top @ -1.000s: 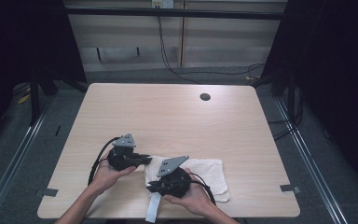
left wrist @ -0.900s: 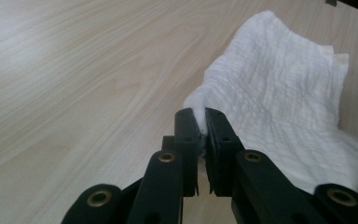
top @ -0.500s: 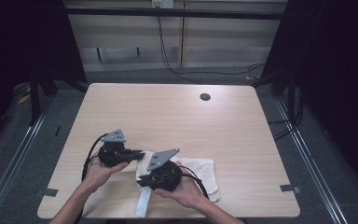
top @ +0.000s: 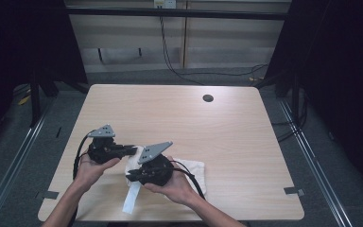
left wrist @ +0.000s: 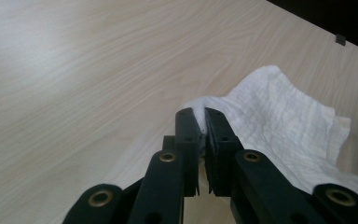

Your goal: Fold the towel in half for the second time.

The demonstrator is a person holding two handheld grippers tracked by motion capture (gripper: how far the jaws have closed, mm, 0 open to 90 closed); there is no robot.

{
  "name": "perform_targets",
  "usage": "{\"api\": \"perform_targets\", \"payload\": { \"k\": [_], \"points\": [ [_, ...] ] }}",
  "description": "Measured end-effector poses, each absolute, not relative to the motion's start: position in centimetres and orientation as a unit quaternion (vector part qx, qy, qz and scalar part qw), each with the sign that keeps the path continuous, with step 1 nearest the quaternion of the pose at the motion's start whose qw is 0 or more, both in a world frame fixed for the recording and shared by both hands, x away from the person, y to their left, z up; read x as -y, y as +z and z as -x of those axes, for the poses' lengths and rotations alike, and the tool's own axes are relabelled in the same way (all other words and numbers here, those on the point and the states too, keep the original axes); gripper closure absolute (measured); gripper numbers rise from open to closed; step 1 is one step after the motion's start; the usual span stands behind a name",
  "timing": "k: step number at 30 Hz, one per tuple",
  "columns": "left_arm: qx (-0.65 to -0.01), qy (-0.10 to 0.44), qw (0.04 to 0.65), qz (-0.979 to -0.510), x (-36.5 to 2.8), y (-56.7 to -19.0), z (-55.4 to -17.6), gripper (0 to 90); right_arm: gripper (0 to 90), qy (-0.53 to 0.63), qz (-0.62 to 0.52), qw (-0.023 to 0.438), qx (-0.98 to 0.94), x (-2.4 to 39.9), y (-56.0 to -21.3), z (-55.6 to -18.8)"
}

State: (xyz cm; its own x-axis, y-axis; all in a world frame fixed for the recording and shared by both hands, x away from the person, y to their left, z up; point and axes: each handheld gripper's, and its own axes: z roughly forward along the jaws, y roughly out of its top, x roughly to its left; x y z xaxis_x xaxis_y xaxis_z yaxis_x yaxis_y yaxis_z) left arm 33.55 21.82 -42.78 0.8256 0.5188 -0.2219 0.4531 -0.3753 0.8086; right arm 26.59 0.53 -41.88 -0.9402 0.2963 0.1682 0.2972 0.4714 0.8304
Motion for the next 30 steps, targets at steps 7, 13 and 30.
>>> {"api": "perform_targets", "payload": {
  "k": [7, 13, 30],
  "points": [
    [-0.292, 0.049, 0.475, -0.829, -22.1, -41.7, -33.3, 85.2, 85.3, -0.505, 0.162, -0.01, 0.848, -1.1, -40.3, -26.8],
    [-0.285, 0.047, 0.463, -0.838, -20.6, -41.9, -33.4, 85.2, 85.3, -0.515, 0.167, -0.022, 0.84, 0.4, -40.6, -26.5],
    [-0.244, 0.034, 0.455, -0.856, -13.5, -41.5, -34.3, 85.1, 85.2, -0.51, 0.213, -0.053, 0.831, 6.2, -40.3, -25.3]
  ]
}}
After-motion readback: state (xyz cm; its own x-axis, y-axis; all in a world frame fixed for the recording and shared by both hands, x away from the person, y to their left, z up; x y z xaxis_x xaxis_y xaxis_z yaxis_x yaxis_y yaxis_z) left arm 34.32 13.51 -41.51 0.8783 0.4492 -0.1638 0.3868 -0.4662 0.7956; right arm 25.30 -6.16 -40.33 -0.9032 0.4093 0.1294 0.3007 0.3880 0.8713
